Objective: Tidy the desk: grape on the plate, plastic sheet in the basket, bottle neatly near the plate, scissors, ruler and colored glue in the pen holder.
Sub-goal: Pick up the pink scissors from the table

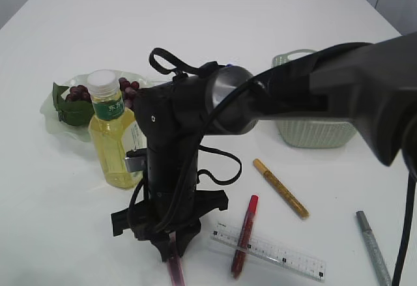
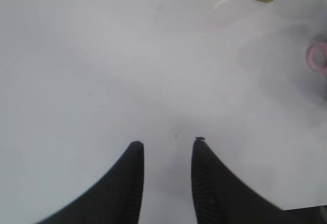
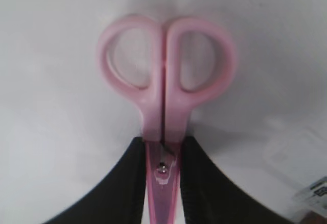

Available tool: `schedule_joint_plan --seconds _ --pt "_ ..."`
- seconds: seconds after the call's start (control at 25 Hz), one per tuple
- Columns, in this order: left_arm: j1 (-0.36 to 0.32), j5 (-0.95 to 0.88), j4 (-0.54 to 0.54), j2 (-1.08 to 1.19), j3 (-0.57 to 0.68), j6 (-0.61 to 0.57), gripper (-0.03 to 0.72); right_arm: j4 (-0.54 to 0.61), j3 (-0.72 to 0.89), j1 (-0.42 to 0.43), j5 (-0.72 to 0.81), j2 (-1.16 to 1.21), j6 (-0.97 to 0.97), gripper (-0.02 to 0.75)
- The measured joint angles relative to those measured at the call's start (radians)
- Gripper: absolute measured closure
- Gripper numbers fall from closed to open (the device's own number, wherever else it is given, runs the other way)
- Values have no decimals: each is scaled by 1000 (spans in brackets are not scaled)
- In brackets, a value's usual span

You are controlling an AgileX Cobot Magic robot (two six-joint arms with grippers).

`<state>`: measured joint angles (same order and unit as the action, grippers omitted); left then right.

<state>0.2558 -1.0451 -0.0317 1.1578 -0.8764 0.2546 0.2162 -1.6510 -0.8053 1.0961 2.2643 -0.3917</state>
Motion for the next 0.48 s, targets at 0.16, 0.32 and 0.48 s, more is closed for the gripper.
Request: schedule_joint_plan --seconds 0.16,0.32,0.48 --pt "0 0 0 0 0 0 449 0 0 0 0 -27 6 589" --pt "0 0 0 0 0 0 449 0 0 0 4 -51 11 591" --pt "0 1 0 0 0 0 449 2 0 4 6 -70 20 603"
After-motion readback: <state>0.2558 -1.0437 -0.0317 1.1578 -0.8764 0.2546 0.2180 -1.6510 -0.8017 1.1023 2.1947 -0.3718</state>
